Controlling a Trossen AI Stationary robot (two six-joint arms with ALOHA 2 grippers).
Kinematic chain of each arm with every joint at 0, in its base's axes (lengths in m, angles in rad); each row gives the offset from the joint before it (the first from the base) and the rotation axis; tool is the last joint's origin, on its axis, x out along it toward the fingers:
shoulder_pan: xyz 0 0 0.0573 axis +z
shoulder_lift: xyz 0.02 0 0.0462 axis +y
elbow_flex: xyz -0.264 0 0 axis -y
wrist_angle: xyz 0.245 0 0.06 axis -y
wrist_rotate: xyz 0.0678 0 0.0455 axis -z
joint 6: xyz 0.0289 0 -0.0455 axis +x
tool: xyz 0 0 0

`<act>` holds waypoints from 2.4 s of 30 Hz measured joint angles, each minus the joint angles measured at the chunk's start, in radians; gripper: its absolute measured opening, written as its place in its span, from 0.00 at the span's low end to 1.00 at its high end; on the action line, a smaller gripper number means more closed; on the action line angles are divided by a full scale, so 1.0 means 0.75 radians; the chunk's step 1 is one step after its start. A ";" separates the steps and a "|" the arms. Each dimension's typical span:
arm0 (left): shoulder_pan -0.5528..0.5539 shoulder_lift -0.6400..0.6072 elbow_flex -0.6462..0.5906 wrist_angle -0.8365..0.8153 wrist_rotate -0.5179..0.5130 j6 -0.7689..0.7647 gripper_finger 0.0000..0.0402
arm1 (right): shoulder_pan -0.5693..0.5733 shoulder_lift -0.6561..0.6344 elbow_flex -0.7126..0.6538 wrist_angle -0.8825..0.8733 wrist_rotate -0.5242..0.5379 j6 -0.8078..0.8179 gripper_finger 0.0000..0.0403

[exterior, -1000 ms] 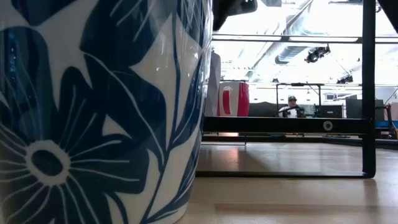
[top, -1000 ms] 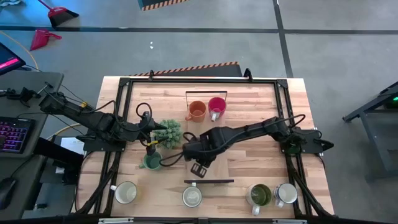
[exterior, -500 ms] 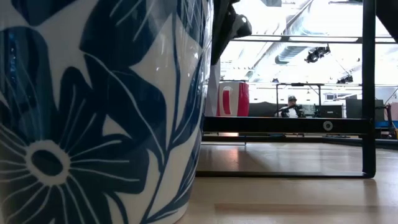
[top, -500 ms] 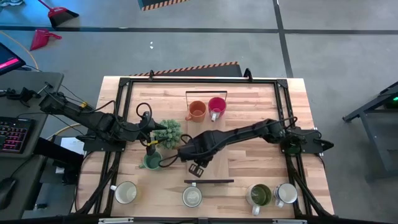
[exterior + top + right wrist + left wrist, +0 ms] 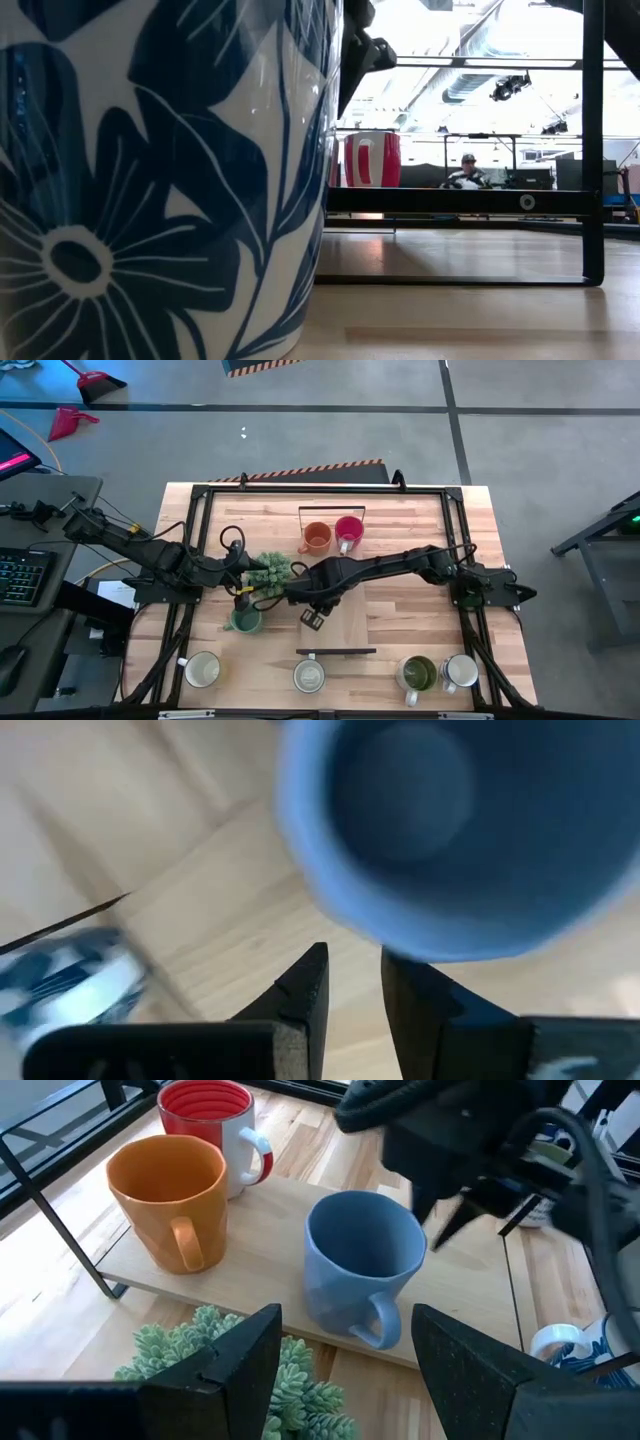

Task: Place coffee mugs
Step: Put the purple mug on the shelf

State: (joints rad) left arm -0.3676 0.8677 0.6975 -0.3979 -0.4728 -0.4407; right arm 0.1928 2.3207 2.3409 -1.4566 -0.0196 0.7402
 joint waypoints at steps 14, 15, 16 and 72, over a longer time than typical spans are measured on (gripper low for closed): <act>0.001 0.000 0.000 -0.002 0.000 0.032 0.53 | 0.010 0.000 0.000 0.267 0.000 -0.019 0.18; 0.001 0.000 0.000 -0.003 0.000 0.032 0.53 | 0.008 0.000 0.000 0.259 0.010 -0.014 0.18; 0.001 0.000 0.000 -0.003 0.000 0.032 0.53 | 0.005 0.000 0.000 0.244 0.015 -0.014 0.18; 0.000 0.000 0.000 -0.002 0.074 0.014 0.53 | -0.083 0.000 0.000 0.057 0.021 -0.092 0.18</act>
State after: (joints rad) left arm -0.3676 0.8677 0.6975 -0.3993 -0.4170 -0.4306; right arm 0.1306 2.3207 2.3409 -1.4141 -0.0040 0.6716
